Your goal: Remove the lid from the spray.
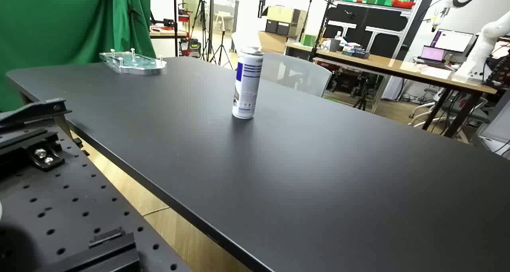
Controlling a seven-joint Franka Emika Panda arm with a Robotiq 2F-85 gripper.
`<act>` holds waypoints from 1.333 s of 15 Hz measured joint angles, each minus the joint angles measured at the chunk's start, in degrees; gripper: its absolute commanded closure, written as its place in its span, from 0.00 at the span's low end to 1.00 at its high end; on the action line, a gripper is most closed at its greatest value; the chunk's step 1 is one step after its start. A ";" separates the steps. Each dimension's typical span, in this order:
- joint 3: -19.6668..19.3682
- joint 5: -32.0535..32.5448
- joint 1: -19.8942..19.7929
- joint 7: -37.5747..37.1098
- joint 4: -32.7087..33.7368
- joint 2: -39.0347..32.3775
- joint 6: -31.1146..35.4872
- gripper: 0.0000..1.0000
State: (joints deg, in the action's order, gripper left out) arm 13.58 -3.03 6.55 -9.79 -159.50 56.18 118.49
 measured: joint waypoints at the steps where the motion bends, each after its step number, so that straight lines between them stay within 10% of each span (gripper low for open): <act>1: 0.00 0.00 -0.01 0.00 0.00 0.00 0.00 0.00; 20: -0.38 2.61 -3.74 -0.06 -0.02 -3.03 3.40 0.00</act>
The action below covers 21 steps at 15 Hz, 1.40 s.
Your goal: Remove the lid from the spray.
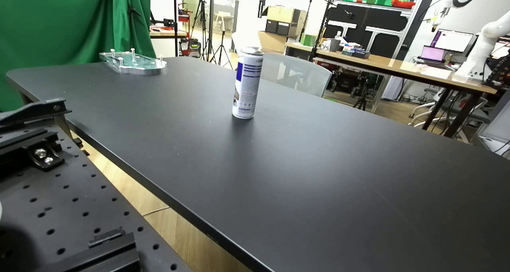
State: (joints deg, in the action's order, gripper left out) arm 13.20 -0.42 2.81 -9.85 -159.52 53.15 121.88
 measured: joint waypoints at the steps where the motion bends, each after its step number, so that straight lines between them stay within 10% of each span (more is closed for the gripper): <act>1: -0.16 0.99 -0.97 0.05 0.01 -1.47 1.61 0.00; 9: -0.19 11.94 -6.44 0.25 3.40 -16.63 13.28 0.00; 21: -2.58 15.25 -6.07 3.38 13.27 -32.22 13.15 0.00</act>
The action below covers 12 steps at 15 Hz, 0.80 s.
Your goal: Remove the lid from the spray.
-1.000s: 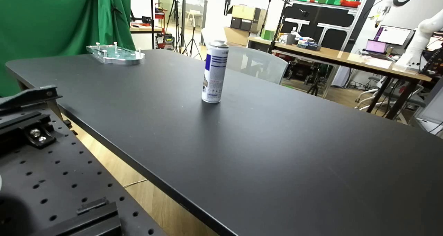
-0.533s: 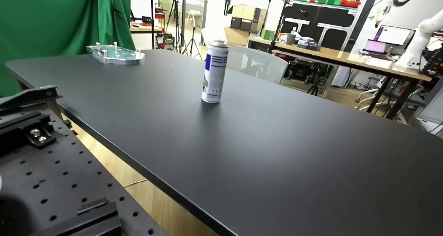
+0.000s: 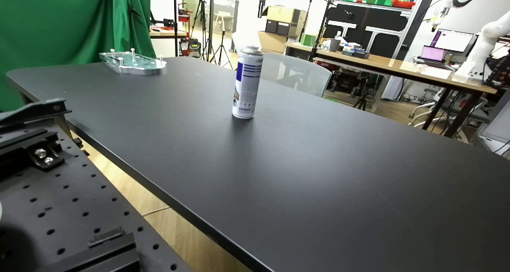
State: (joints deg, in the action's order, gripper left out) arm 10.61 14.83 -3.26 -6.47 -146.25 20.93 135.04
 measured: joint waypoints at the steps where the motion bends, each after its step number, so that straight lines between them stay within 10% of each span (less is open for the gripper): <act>1: -0.02 0.10 0.24 0.13 -0.01 -0.47 0.03 0.00; 12: 1.01 14.45 1.99 -2.45 3.55 -11.98 6.61 0.00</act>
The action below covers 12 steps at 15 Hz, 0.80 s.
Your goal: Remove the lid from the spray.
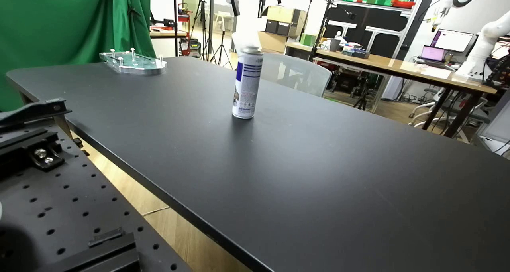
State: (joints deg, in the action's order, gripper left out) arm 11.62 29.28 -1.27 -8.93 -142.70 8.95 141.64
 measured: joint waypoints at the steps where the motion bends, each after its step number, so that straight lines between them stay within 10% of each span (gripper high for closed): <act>1: 0.00 0.08 0.51 0.00 0.60 -1.04 0.35 0.00; 12: -0.65 0.47 4.56 0.02 3.93 -7.17 0.68 0.00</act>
State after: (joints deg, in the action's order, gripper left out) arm 10.97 29.75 3.29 -8.91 -138.77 1.78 142.32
